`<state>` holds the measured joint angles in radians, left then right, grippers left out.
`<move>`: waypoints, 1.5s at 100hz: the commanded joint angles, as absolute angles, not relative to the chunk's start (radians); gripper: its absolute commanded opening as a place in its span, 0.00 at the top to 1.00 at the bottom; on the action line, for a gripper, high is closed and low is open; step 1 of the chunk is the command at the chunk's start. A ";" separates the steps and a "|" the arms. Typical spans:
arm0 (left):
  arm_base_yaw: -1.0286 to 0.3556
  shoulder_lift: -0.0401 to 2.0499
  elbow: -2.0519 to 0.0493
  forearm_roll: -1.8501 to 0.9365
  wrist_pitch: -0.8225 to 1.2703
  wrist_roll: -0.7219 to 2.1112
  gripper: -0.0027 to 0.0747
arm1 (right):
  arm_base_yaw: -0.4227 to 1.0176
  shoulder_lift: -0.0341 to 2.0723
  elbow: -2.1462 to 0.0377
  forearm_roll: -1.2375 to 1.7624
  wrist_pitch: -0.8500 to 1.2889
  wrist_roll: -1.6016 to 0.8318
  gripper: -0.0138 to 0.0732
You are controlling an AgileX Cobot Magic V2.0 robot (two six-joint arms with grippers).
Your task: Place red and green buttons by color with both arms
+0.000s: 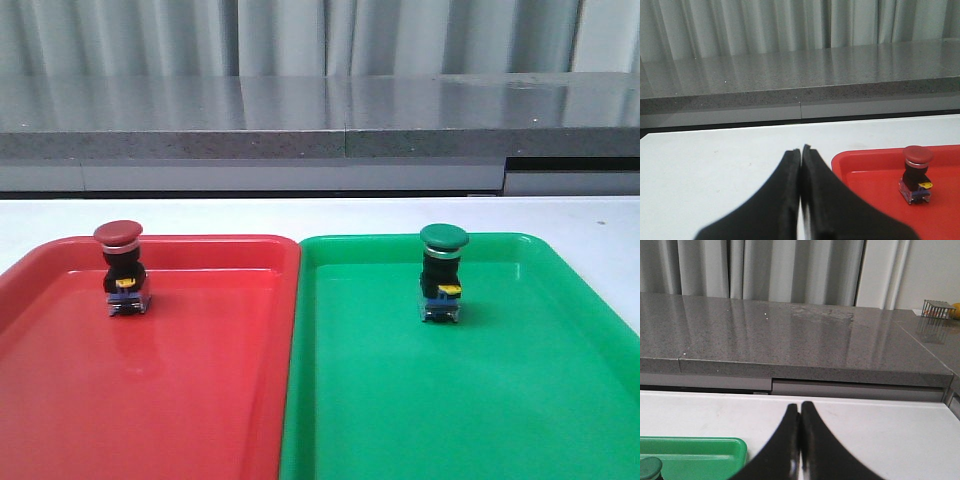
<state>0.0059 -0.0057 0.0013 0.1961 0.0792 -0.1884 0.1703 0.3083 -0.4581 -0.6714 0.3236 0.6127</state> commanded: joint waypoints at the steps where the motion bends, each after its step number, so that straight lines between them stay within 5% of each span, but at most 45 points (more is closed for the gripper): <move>1: 0.008 -0.039 0.026 0.188 0.000 -0.190 0.99 | 0.169 0.316 -0.482 -0.694 0.272 0.607 0.92; 50: 0.008 -0.039 0.026 0.188 0.000 -0.190 0.99 | 0.169 0.278 -0.475 -0.599 0.303 0.560 0.92; 83: 0.008 -0.039 0.026 0.188 0.000 -0.190 0.99 | 0.050 0.035 -0.283 -0.031 0.294 0.032 0.92; 150: 0.008 -0.039 0.026 0.188 0.000 -0.190 0.99 | -0.015 -0.031 0.000 -0.048 0.080 0.076 0.92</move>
<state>0.0059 -0.0057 0.0013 0.1961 0.0769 -0.1884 -0.0080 -0.0104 0.0027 -0.0316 0.2079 0.0603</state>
